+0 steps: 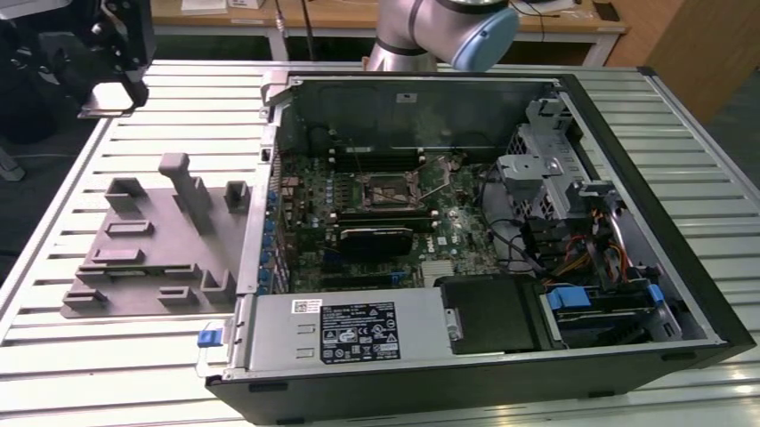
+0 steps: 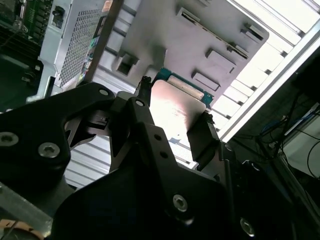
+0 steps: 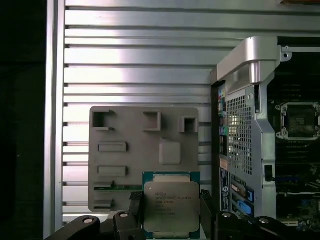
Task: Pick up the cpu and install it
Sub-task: 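Pick up the cpu and move it towards the insertion slot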
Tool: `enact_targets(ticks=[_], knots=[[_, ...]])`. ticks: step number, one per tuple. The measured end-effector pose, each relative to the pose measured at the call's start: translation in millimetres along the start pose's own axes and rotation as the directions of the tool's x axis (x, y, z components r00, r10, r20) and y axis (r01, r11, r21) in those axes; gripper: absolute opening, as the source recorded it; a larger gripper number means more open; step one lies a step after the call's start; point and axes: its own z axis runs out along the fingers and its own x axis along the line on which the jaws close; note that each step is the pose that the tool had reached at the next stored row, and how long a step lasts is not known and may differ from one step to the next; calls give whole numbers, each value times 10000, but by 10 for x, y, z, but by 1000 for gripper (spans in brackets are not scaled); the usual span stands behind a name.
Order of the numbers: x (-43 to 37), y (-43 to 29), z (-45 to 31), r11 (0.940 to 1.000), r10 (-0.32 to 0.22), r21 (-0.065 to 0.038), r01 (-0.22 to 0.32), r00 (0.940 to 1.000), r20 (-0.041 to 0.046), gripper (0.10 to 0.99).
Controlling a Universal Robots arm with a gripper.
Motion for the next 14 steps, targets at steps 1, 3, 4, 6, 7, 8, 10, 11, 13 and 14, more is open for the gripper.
enact_targets(ticks=[1, 3, 4, 6, 7, 8, 10, 11, 13, 14], knots=[[-29, 1, 1, 10000, 0, 0, 0, 10000, 0, 541], [-87, 1, 4, 10000, 0, -1, 0, 10000, 1, 541], [-117, 2, 5, 10000, 0, -1, 0, 10000, 1, 541], [-175, 3, 7, 10000, 1, 0, -1, 10000, 0, 541], [-204, 3, 8, 10000, 1, 0, -1, 10000, 0, 541], [-233, 4, 9, 10000, 1, 0, -1, 10000, 0, 541], [-293, 5, 11, 10000, 0, 0, 0, 10000, 0, 541], [-323, 5, 13, 10000, -1, -1, 1, 10000, 1, 541], [-381, 6, 14, 10000, 0, 0, 0, 10000, 0, 541], [-410, 7, 16, 10000, 0, 0, 0, 10000, 0, 541]])
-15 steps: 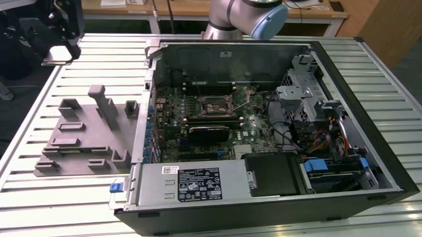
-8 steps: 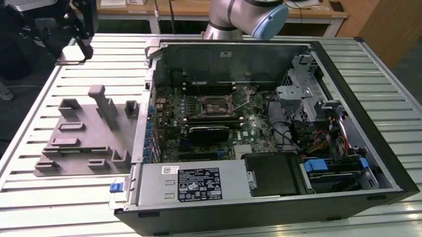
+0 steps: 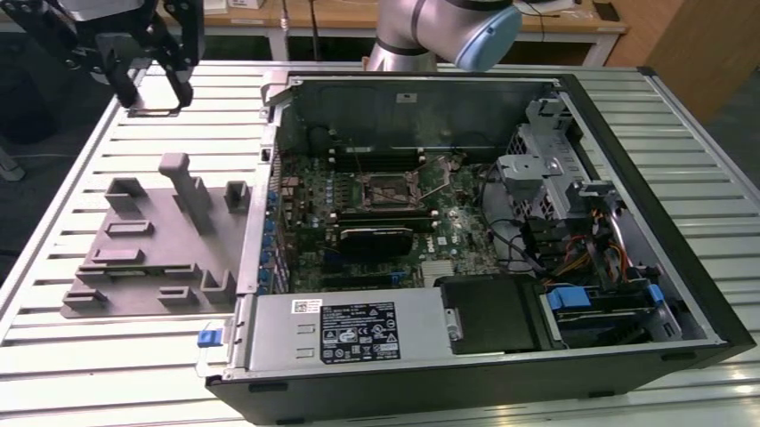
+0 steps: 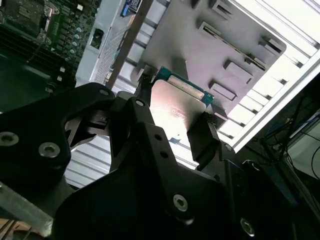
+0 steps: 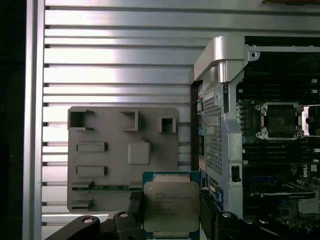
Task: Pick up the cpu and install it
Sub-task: 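Pick up the cpu and move it towards the insertion slot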
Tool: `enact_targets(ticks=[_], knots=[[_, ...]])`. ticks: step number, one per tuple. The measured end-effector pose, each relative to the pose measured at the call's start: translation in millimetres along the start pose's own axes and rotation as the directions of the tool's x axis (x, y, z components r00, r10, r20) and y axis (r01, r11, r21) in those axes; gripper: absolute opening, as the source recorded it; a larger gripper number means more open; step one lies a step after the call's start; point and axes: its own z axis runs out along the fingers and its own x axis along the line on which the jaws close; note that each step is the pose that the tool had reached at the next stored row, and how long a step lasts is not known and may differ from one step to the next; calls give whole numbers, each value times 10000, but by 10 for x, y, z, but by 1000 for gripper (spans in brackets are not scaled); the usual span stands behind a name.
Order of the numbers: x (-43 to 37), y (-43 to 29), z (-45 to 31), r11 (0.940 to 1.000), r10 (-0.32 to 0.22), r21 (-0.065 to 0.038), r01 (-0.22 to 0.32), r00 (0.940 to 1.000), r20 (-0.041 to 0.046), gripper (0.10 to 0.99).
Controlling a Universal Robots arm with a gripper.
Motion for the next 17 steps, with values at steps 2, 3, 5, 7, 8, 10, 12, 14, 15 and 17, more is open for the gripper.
enact_targets(ticks=[2, 3, 5, 7, 8, 10, 12, 14, 15, 17], knots=[[-61, 1, 3, 10000, 1, -1, -1, 10000, 1, 541], [-90, 2, 4, 10000, 0, -1, 0, 10000, 0, 541], [-147, 2, 6, 10000, -1, 0, 1, 10000, 0, 541], [-205, 3, 8, 10000, 0, 0, 0, 10000, 0, 541], [-238, 4, 9, 10000, 0, 0, 0, 10000, 0, 541], [-296, 5, 11, 10000, 0, 0, 0, 10000, 0, 541], [-354, 6, 14, 10000, 0, -1, 0, 10000, 1, 541], [-410, 7, 15, 10000, 0, 0, 0, 10000, 0, 541], [-437, 7, 16, 10000, 0, 0, 0, 10000, 0, 541], [-486, 8, 19, 10000, 0, 0, 0, 10000, 0, 541]])
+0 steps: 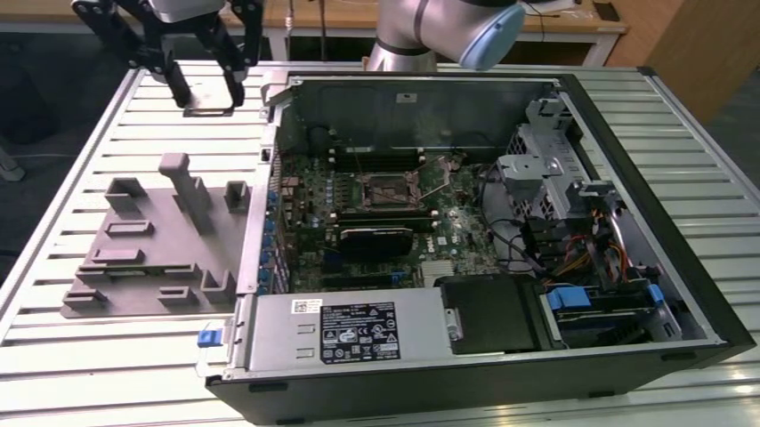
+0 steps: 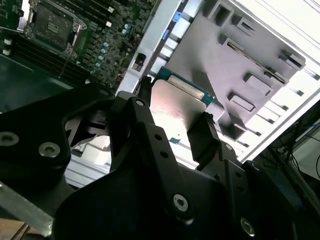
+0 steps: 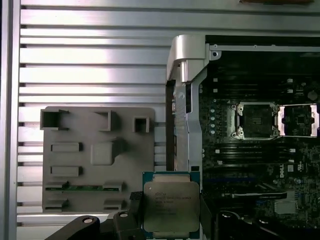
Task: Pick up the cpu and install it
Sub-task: 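Pick up the cpu and move it towards the insertion slot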
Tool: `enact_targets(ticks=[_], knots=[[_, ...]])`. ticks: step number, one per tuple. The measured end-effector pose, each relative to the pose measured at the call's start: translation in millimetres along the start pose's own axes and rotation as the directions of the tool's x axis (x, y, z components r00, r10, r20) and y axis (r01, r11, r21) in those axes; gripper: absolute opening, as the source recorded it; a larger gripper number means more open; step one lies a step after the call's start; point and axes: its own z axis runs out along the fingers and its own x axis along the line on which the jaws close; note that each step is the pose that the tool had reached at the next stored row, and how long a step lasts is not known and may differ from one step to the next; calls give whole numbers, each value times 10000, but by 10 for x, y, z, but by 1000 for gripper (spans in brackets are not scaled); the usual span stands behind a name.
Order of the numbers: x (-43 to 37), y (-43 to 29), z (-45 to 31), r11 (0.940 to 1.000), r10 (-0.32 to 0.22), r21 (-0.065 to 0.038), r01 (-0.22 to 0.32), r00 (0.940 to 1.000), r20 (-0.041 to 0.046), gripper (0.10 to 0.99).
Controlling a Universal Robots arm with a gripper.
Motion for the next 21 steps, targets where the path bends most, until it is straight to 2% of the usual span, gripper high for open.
enact_targets(ticks=[10, 21], knots=[[-211, 3, 12, 10000, 0, 0, 0, 10000, 0, 541], [-489, 7, 34, 10000, -1, 1, 1, 10000, -3, 541]])
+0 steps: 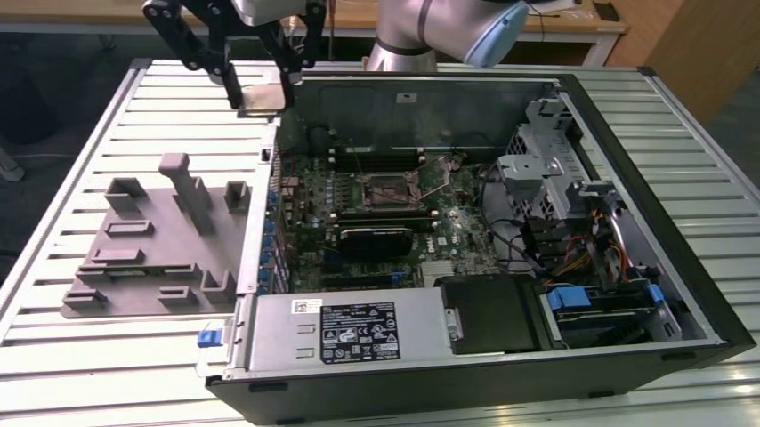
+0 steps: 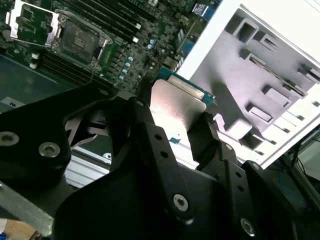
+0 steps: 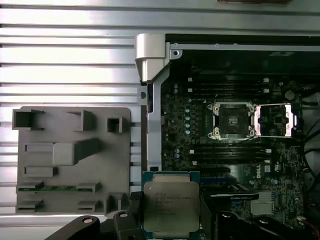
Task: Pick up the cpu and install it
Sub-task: 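Pick up the cpu and move it towards the insertion slot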
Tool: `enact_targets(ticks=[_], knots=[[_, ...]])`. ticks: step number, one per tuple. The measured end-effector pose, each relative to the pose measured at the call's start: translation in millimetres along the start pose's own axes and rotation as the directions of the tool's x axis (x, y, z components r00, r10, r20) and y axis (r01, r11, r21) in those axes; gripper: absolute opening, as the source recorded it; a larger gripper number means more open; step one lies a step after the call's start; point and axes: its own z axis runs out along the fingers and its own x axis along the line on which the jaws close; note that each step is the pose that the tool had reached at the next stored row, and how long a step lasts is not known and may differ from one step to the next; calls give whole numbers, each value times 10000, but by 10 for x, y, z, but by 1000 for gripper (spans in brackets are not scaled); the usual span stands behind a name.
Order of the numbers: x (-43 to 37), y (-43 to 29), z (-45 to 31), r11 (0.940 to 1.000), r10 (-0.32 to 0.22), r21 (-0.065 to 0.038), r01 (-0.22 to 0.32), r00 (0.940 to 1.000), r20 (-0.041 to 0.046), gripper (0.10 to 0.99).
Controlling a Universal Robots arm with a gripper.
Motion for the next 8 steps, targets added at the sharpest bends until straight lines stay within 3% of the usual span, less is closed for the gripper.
enact_targets(ticks=[8], knots=[[-223, 3, 16, 10000, 0, -1, 0, 10000, -2, 541]])
